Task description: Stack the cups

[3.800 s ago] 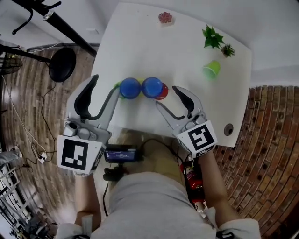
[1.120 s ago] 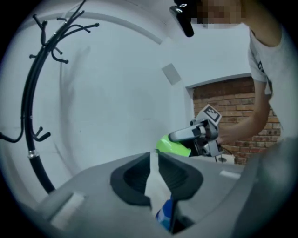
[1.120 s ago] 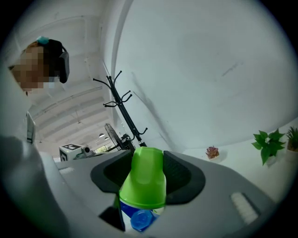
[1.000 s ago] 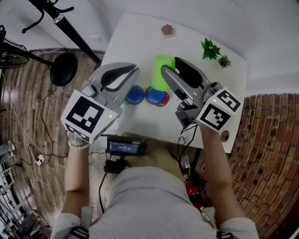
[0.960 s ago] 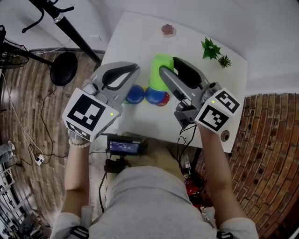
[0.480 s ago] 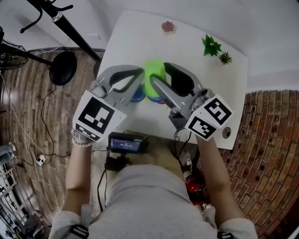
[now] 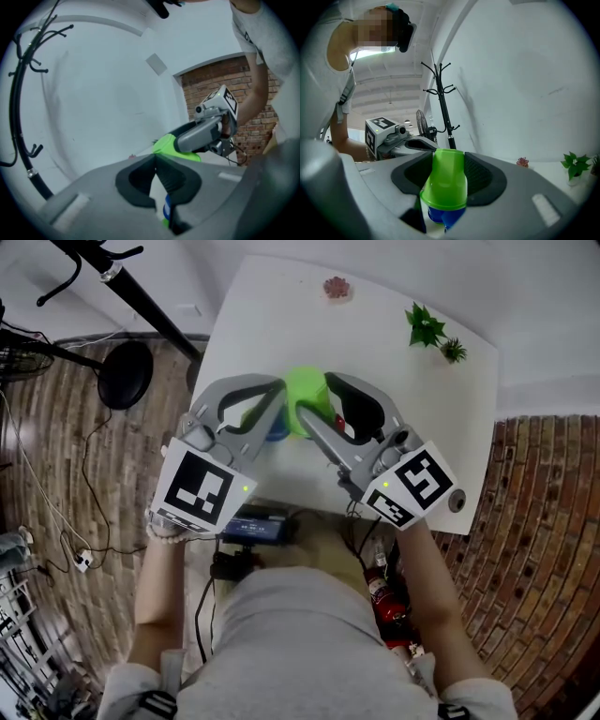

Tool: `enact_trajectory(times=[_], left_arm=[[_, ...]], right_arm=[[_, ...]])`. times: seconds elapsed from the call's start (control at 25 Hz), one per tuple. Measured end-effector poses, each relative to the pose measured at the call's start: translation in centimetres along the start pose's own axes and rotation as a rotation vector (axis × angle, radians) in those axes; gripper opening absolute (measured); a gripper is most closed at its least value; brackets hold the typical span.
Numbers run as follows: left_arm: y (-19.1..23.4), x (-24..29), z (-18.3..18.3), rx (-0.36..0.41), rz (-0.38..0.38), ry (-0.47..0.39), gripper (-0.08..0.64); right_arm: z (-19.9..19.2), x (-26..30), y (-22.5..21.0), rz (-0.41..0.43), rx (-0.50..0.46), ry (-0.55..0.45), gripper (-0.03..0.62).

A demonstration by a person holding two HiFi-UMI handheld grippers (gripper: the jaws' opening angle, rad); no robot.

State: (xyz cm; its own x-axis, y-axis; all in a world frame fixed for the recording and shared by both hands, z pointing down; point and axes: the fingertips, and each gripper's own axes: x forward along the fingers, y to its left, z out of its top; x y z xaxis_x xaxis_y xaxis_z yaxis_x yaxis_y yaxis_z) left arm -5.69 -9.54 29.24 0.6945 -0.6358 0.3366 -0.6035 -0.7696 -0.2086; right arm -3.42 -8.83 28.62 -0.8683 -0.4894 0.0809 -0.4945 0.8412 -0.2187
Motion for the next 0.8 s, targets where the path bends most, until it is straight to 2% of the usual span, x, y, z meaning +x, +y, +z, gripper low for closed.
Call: enact_trajectory(times=[0.24, 0.48, 0.8], left_arm=[[0.0, -0.3, -0.4, 0.023, 0.029, -0.001, -0.003], [0.0, -0.4, -0.1, 0.011, 0.046, -0.026, -0.003], [0.1, -1.1, 0.0, 0.039, 0.07, -0.033, -0.003]], right_arm=[[-1.3, 0.2, 0.7, 0.001, -0.077, 0.023, 0.215], [-1.4, 0.2, 0.8, -0.002, -0.097, -0.001, 0.215], [-1.4, 0.5, 1.4, 0.001, -0.105, -0.022, 0.215]])
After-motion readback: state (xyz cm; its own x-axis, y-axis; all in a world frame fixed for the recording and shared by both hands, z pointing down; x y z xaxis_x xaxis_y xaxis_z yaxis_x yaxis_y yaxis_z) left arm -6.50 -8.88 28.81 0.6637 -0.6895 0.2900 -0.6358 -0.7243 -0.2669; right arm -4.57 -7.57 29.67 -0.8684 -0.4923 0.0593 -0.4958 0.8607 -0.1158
